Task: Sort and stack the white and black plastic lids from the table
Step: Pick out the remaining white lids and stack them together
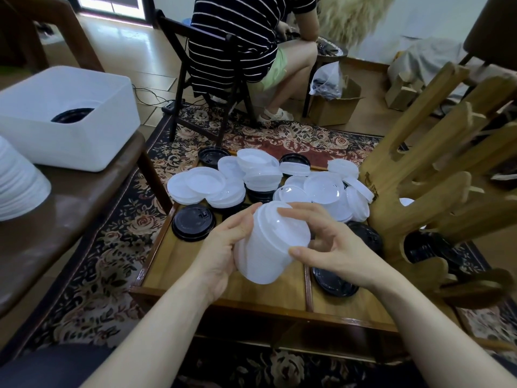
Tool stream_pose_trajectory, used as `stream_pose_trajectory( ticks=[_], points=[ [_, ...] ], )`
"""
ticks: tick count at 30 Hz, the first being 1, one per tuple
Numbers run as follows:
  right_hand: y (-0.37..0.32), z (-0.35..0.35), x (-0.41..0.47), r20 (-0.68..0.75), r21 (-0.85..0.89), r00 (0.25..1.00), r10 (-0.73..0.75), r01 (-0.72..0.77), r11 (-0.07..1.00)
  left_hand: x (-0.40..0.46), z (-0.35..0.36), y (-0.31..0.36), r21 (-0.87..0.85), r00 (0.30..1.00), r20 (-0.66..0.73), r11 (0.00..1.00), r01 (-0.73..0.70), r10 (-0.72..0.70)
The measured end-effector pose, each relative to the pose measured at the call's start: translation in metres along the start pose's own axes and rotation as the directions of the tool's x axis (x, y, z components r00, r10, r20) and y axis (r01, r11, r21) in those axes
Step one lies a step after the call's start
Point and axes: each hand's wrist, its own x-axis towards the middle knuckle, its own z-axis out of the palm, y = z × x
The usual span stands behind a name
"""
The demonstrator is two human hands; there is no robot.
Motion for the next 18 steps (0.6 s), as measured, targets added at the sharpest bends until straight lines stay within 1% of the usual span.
stream_pose_trajectory(
  ticks=[2, 4, 8, 11, 13, 15, 18],
  points=[
    [0.000, 0.001, 0.000, 0.007, -0.033, 1.000, 0.011, -0.010, 0.999, 0.000, 0.000, -0.001, 0.003, 1.000, 0.006, 1.000, 0.001, -0.001],
    [0.001, 0.003, 0.001, -0.016, -0.056, 1.000, 0.023, -0.024, 0.998, 0.001, -0.001, -0.003, 0.012, 1.000, 0.019, 1.000, -0.009, 0.008],
    [0.003, 0.012, -0.001, -0.079, -0.075, 0.997, -0.007, 0.001, 0.997, 0.002, -0.003, -0.006, 0.036, 0.999, 0.033, 0.999, -0.041, 0.040],
    [0.004, 0.017, -0.002, -0.081, -0.083, 0.997, -0.011, 0.004, 0.997, 0.004, -0.005, -0.006, 0.032, 0.998, 0.017, 0.998, -0.057, 0.056],
    [0.007, 0.020, -0.001, -0.103, -0.022, 0.995, -0.005, 0.003, 1.000, 0.005, -0.006, -0.005, 0.022, 0.997, 0.004, 0.997, -0.078, 0.078],
    [0.009, 0.024, 0.000, -0.129, 0.083, 0.990, 0.060, -0.050, 0.995, 0.005, -0.004, -0.004, -0.015, 0.995, 0.009, 0.995, -0.097, 0.097],
    [0.007, 0.030, 0.001, -0.041, 0.171, 0.992, 0.119, -0.110, 0.979, 0.003, -0.001, -0.002, -0.041, 0.993, 0.030, 0.992, -0.116, 0.117]
  ],
)
